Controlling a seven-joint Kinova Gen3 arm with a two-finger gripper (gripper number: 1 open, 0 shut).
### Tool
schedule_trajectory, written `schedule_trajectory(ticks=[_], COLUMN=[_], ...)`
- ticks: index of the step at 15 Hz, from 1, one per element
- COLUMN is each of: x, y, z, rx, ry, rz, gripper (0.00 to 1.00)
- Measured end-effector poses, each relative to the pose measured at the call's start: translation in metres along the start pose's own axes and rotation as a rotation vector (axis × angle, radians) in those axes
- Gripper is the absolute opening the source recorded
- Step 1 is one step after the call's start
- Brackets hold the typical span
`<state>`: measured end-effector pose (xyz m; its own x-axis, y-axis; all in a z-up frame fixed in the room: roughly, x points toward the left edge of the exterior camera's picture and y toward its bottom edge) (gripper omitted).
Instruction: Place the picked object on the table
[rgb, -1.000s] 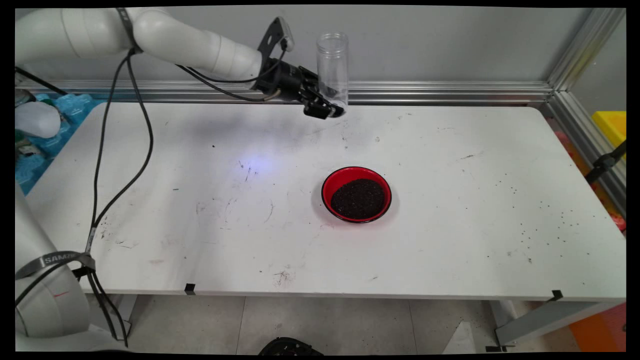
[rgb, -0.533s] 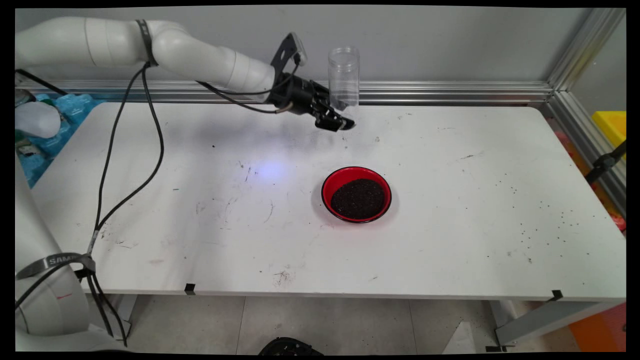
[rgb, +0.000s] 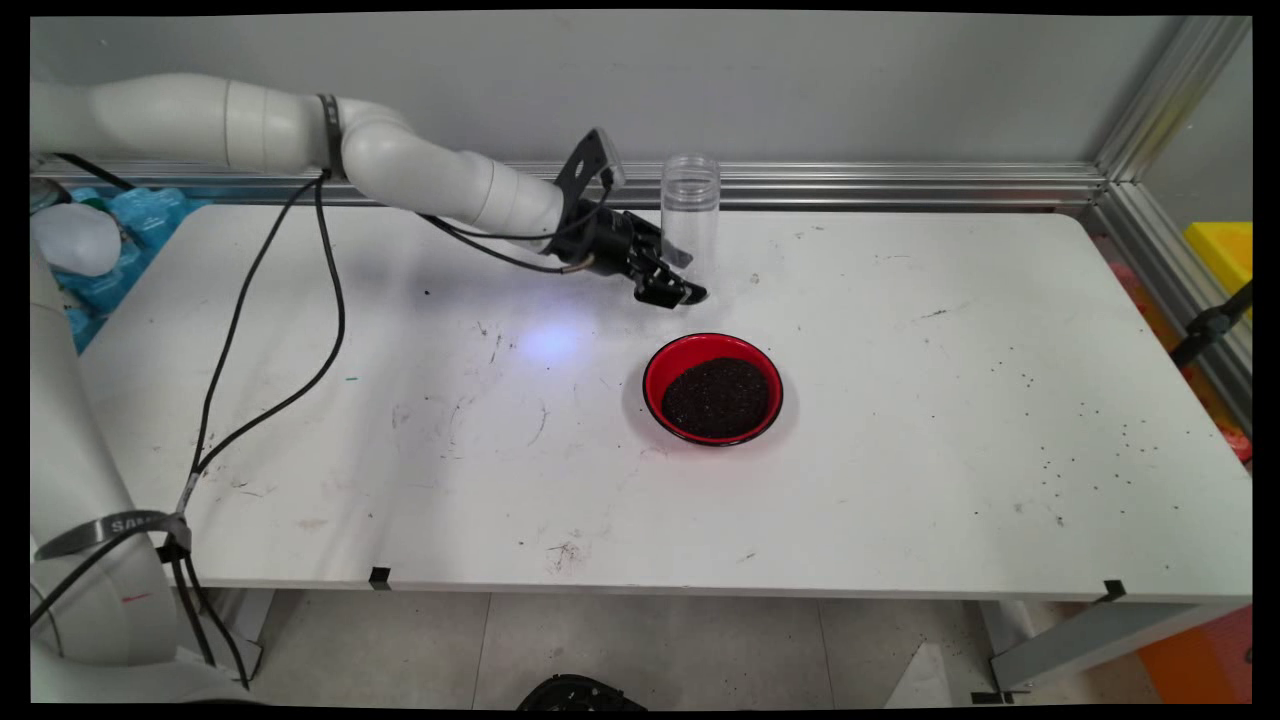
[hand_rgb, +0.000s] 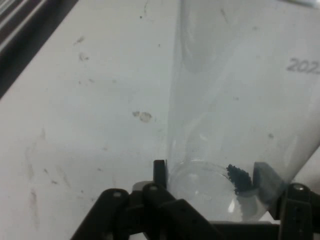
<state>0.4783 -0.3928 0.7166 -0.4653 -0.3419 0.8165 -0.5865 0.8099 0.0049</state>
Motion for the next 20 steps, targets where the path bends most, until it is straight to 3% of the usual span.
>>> schedule_trajectory(ticks=[9, 20], x=[-0.028, -0.041], y=[-0.005, -0.006], z=[0.023, 0.033], rx=[-0.001, -0.024], ry=[0.008, 0.032], rz=[-0.004, -0.005], gripper=[0.00, 0.00])
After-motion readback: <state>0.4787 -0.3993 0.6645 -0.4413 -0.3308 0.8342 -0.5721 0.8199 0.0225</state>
